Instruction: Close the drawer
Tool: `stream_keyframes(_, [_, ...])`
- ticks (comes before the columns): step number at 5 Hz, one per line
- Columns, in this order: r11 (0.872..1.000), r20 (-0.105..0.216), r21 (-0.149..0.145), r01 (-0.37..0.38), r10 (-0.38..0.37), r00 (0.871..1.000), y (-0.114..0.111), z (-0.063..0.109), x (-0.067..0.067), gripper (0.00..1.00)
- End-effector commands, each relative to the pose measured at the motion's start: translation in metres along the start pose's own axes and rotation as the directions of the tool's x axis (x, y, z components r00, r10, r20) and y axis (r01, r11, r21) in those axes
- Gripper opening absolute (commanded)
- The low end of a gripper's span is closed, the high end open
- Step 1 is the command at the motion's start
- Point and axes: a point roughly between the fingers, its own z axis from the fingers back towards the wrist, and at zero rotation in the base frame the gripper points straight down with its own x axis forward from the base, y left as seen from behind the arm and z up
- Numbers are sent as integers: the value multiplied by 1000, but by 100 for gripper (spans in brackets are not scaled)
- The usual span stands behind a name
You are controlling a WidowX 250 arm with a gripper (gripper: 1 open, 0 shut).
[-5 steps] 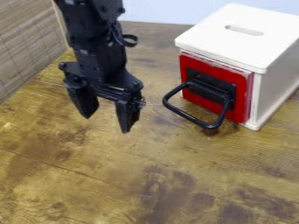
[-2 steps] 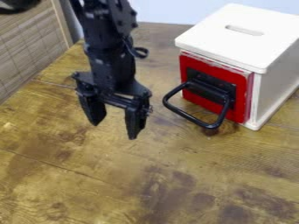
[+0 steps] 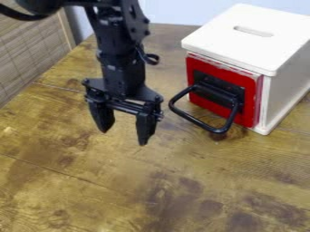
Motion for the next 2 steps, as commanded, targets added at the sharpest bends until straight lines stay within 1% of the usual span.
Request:
stream_keyframes(1, [1000,40,2,-13,13,999,-1,14,10,100])
stream_keyframes(2, [1000,15,2,-24,24,1000,-4,9,12,100])
